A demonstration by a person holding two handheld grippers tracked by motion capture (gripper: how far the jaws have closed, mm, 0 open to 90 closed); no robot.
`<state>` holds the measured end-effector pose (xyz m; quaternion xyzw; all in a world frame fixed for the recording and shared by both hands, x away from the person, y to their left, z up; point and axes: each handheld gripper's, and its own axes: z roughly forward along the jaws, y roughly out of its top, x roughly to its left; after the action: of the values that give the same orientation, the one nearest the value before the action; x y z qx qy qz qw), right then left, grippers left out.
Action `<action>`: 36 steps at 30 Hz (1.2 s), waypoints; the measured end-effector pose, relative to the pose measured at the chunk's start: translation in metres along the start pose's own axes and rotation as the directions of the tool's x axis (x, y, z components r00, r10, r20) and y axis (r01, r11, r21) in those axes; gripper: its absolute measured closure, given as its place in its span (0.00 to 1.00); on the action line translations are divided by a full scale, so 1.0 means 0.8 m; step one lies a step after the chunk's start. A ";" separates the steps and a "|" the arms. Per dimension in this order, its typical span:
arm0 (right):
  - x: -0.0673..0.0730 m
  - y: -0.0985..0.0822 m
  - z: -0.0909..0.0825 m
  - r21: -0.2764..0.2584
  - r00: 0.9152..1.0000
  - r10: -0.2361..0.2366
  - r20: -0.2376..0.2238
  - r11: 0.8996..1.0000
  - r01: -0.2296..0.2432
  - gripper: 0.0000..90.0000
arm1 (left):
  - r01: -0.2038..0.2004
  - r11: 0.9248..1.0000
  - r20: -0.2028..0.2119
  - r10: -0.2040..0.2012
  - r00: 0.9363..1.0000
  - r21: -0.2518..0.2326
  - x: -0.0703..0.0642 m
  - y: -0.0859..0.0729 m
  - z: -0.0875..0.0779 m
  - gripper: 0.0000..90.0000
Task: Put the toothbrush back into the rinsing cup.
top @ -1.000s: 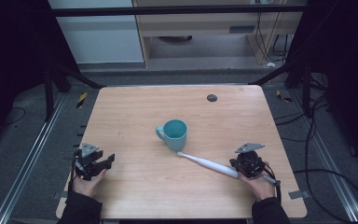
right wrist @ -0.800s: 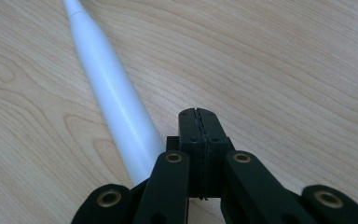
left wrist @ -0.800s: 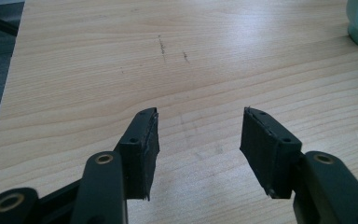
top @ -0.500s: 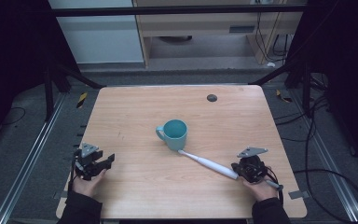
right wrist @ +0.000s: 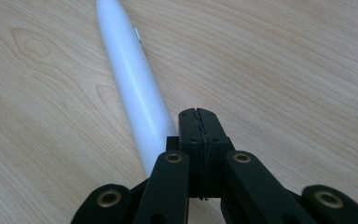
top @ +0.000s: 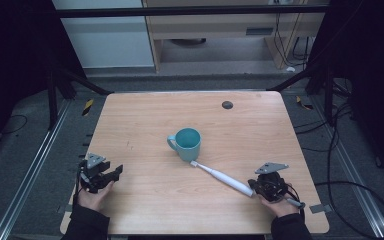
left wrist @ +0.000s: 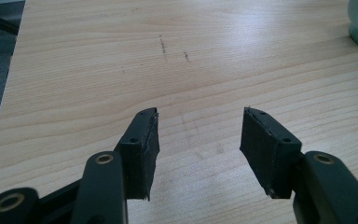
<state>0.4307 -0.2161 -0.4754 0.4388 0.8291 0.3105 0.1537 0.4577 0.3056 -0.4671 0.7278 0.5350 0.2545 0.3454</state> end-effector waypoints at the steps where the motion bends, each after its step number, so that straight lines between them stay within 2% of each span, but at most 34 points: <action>1: 0.001 -0.001 -0.001 -0.001 1.000 -0.002 -0.003 1.000 0.002 1.00 | 0.000 1.000 0.000 0.000 1.000 0.000 0.000 0.000 0.000 0.51; 25: 0.018 -0.010 -0.007 -0.002 1.000 -0.011 -0.023 1.000 0.011 1.00 | -0.001 1.000 -0.001 0.001 1.000 0.000 -0.001 0.000 0.000 0.51; 36: 0.020 -0.011 -0.008 -0.005 0.999 -0.014 -0.030 1.000 0.013 0.99 | -0.001 1.000 -0.001 0.001 1.000 0.002 0.000 0.000 0.001 0.51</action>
<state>0.4125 -0.2095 -0.4760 0.4280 0.8335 0.3181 0.1444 0.4579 0.3052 -0.4674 0.7282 0.5350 0.2544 0.3446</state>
